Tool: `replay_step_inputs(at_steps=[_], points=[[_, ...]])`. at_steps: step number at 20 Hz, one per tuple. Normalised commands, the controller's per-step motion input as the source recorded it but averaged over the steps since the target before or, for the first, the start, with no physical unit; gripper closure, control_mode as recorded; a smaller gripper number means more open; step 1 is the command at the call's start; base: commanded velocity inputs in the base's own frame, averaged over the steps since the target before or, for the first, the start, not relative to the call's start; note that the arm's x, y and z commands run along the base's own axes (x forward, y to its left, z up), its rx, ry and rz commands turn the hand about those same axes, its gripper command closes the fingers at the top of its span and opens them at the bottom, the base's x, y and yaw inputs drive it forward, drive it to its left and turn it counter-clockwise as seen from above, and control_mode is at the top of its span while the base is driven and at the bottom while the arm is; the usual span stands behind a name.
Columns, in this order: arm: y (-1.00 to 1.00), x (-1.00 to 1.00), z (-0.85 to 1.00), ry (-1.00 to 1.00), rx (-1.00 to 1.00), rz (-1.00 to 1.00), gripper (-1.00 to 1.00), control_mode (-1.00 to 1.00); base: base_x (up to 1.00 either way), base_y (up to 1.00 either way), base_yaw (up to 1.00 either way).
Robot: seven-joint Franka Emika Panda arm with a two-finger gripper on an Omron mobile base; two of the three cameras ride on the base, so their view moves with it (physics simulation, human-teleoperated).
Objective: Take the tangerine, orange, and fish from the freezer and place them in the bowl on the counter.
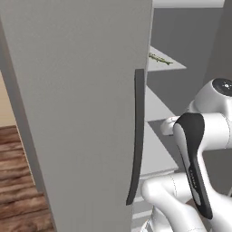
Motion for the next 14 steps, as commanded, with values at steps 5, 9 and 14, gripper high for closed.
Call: replay_step_inputs(at_steps=[5, 9, 14], points=[[0.0, 0.0, 0.0, 0.0, 0.0, 0.0, -1.0, 1.0, 0.42, -0.2, 0.0], [0.0, 0.0, 0.0, 0.0, 0.0, 0.0, -1.0, 1.0, 0.36, -0.37, -0.01], [0.0, 0.0, 0.0, 0.0, 0.0, 0.0, -1.0, 1.0, 0.3, -0.52, -0.05]])
